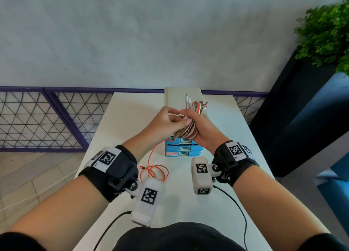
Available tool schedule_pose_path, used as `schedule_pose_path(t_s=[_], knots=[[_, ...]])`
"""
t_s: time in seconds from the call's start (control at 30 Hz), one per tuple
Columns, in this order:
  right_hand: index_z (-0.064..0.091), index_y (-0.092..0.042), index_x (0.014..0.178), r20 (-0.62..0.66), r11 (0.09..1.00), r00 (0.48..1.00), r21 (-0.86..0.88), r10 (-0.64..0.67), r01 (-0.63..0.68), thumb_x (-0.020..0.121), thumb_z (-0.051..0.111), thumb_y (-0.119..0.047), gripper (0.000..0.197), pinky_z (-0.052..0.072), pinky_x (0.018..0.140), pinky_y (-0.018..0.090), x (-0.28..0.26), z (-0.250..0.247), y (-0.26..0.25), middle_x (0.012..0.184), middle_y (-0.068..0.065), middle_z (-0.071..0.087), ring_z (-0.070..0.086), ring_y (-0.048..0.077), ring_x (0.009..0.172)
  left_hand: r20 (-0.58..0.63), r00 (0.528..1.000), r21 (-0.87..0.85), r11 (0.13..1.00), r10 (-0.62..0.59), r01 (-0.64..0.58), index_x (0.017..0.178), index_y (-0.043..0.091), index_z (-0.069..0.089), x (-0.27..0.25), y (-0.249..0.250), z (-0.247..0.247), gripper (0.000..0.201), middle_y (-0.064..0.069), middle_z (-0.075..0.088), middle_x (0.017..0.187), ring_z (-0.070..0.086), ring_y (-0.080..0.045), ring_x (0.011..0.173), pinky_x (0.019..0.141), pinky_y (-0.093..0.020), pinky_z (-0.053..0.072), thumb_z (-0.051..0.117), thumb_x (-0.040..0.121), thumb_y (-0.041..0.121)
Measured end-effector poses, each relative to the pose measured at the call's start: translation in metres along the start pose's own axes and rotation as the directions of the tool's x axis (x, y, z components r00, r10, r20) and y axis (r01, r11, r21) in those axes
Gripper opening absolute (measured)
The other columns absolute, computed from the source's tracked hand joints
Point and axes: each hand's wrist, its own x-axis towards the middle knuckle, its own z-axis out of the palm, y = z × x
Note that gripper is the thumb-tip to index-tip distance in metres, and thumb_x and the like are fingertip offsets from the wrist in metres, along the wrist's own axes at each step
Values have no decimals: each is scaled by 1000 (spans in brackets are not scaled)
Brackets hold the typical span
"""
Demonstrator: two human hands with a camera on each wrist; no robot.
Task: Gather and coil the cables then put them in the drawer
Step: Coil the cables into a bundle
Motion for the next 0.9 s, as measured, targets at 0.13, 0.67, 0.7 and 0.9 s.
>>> schedule_pose_path(t_s=[0.13, 0.67, 0.7, 0.9], knots=[[59, -6, 90, -84, 997, 993, -21, -79, 78, 89, 60, -14, 8, 55, 64, 36, 0, -5, -2, 81, 11, 66, 65, 24, 71, 171, 983, -76, 994, -67, 81, 104, 9, 61, 2, -7, -16, 29, -4, 70, 87, 66, -15, 83, 84, -32, 54, 73, 79, 18], [61, -9, 91, -213, 970, 948, -104, -238, 220, 89, 55, -5, 7, 56, 66, 36, 6, -8, -11, 69, 5, 63, 66, 19, 66, -54, 982, 265, 951, 178, -158, 91, 16, 51, -9, -7, 6, 19, 3, 62, 78, 56, -12, 55, 46, -18, 41, 62, 87, 31], [60, -9, 90, -227, 970, 944, -81, -240, 228, 90, 54, -5, 7, 56, 67, 38, 7, -12, -16, 68, 5, 62, 66, 20, 65, 13, 995, 191, 977, 98, -99, 91, 14, 50, -11, -7, 2, 18, 2, 60, 72, 50, -14, 50, 45, -21, 38, 56, 91, 31], [56, -11, 84, -213, 970, 950, 37, -227, 240, 92, 55, -7, 9, 53, 77, 42, 0, -40, -46, 72, 6, 59, 63, 20, 67, 514, 840, 14, 981, -172, 193, 86, 15, 60, -18, -37, -41, 26, 3, 41, 62, 34, -11, 54, 56, -22, 32, 41, 98, 29]])
